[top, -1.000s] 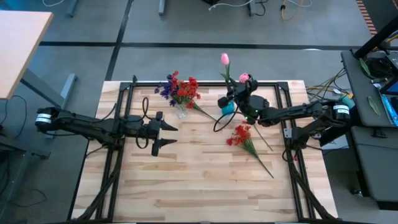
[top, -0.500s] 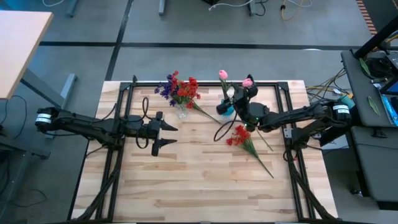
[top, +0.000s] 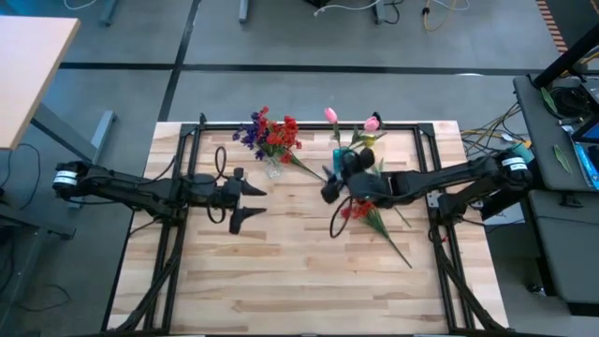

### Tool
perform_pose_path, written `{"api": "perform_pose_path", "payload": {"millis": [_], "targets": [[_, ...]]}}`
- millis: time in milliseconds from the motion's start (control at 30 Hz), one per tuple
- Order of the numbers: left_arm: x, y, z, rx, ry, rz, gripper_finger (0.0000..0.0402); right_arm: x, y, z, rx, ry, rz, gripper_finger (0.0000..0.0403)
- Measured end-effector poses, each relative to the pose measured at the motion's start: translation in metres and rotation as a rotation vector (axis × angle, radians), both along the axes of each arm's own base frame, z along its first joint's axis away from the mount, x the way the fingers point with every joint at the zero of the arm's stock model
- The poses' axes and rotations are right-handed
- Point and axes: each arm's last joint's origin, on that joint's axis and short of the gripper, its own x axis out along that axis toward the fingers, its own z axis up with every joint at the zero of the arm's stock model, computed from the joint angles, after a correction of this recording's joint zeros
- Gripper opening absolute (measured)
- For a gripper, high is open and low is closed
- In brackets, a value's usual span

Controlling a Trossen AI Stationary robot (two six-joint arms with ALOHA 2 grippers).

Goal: Sort flowers into vase by color
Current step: Put the red flowers into the transparent vase

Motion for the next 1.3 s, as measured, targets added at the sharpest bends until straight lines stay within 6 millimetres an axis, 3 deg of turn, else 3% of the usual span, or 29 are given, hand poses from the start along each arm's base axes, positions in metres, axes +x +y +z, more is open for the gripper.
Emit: {"api": "perform_pose_path", "payload": {"millis": [300, 500, 667, 833, 1067, 1300], "targets": [[-0.001, 0.001, -0.004, 0.003, 0.04, 0.029, 0.0227, -0.002, 0.029, -0.03, 0.579, 0.285, 0.216, 0.0212], [0.0, 0.001, -0.005, -0.001, 0.043, 0.03, 0.0227, -0.014, 0.038, -0.046, 0.786, 0.434, 0.21, 0.0212], [0.0, 0.001, -0.005, -0.001, 0.043, 0.029, 0.0227, -0.035, 0.032, -0.054, 0.857, 0.606, 0.006, 0.0226], [0.0, 0.001, -0.005, -0.003, 0.044, 0.03, 0.0227, -0.05, 0.03, -0.059, 0.857, 0.743, -0.114, 0.0279], [0.0, 0.001, -0.005, -0.004, 0.047, 0.03, 0.0227, -0.06, 0.029, -0.085, 0.864, 0.864, -0.178, 0.0335], [0.0, 0.001, -0.006, -0.003, 0.051, 0.03, 0.0227, -0.061, 0.03, -0.11, 0.879, 0.89, -0.179, 0.0345]]}}
